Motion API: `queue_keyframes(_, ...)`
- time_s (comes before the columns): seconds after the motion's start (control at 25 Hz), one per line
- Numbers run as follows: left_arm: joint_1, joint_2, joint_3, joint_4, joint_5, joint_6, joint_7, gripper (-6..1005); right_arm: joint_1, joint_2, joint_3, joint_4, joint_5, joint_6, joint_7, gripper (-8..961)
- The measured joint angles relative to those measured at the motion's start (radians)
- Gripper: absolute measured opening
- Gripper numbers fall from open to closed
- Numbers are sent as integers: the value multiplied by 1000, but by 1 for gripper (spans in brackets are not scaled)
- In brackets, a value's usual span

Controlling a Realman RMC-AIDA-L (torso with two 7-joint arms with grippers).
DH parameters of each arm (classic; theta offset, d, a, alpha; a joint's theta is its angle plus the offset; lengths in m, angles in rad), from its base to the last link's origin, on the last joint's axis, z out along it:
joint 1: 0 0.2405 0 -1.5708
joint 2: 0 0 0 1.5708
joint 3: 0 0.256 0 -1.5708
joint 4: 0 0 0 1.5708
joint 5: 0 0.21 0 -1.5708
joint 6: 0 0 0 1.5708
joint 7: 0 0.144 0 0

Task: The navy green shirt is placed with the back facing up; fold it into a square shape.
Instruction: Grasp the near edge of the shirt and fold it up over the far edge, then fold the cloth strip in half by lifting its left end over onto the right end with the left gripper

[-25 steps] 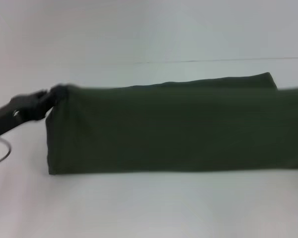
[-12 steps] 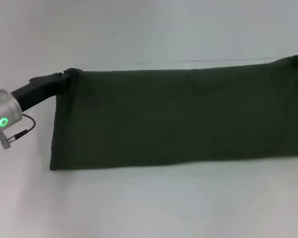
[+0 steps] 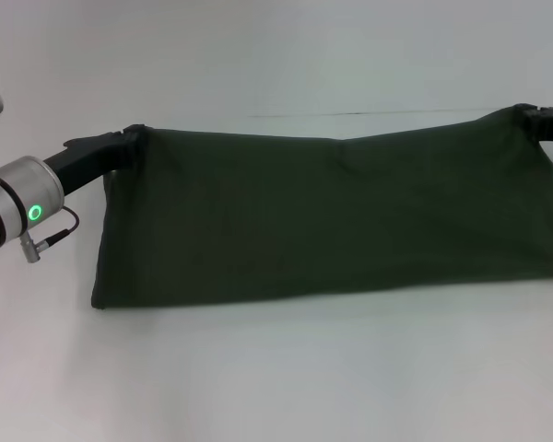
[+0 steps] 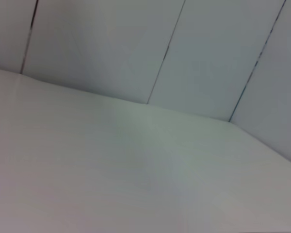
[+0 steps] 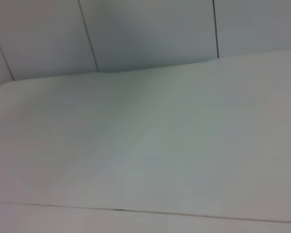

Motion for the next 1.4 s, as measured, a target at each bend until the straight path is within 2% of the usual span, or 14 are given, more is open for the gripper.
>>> queue_keyframes(0.6,-6,0,-8,-16,-20,-18,6,73,13,19,-20,11,22,57,-27,26)
queue_keyframes(0.72,4,-2,-8,-18,-75,-42,6,75,10,27,-26,-7,23,59,-31,89)
queue_keyframes(0.92,31,-3,-7,-18,-162,-61,11,283,-1,46,-23,-61,23,50,-24,194)
queue_keyframes(0.96,37,-3,-7,-18,-175,-58,13,322,-3,47,-23,-67,23,45,-23,242)
queue_keyframes(1.16,63,-2,-3,-18,-208,-18,15,515,-13,30,-26,-72,22,-11,17,471)
queue_keyframes(1.28,71,0,-3,-18,-209,6,14,572,-25,18,-31,-87,18,-55,71,581)
queue_keyframes(1.4,93,3,-1,-13,-209,107,9,628,-47,8,-61,-123,15,-123,160,676)
